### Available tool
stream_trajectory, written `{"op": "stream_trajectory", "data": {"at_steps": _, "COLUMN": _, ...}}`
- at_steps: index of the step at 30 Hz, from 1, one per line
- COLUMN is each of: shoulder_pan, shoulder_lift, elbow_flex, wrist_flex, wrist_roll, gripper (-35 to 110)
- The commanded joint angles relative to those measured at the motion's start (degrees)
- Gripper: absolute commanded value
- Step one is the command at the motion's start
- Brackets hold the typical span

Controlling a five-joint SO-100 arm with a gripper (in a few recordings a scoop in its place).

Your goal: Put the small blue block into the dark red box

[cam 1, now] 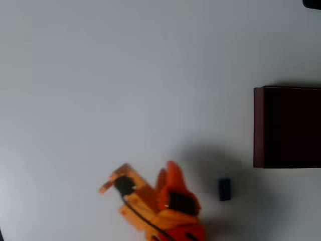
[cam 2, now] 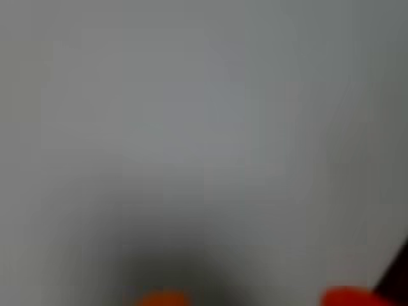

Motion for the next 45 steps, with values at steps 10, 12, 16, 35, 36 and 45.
{"op": "stream_trajectory", "data": {"at_steps": 10, "shoulder_pan": 31.7, "shoulder_lift": -21.5, "elbow_flex": -9.8, "wrist_flex": 3.1, "wrist_roll": 12.7, "gripper": 21}}
{"op": "stream_trajectory", "data": {"at_steps": 12, "shoulder_pan": 33.9, "shoulder_lift": -25.0, "elbow_flex": -9.8, "wrist_flex": 2.7, "wrist_roll": 13.6, "gripper": 23}}
{"op": "stream_trajectory", "data": {"at_steps": 16, "shoulder_pan": 35.7, "shoulder_lift": -34.2, "elbow_flex": -10.4, "wrist_flex": -1.3, "wrist_roll": 15.3, "gripper": 24}}
{"op": "stream_trajectory", "data": {"at_steps": 35, "shoulder_pan": 36.0, "shoulder_lift": -45.8, "elbow_flex": -6.2, "wrist_flex": -11.7, "wrist_roll": 19.6, "gripper": 25}}
{"op": "stream_trajectory", "data": {"at_steps": 36, "shoulder_pan": 36.0, "shoulder_lift": -45.6, "elbow_flex": -5.9, "wrist_flex": -11.8, "wrist_roll": 19.6, "gripper": 25}}
{"op": "stream_trajectory", "data": {"at_steps": 45, "shoulder_pan": 34.8, "shoulder_lift": -48.0, "elbow_flex": -3.3, "wrist_flex": -14.6, "wrist_roll": 20.6, "gripper": 25}}
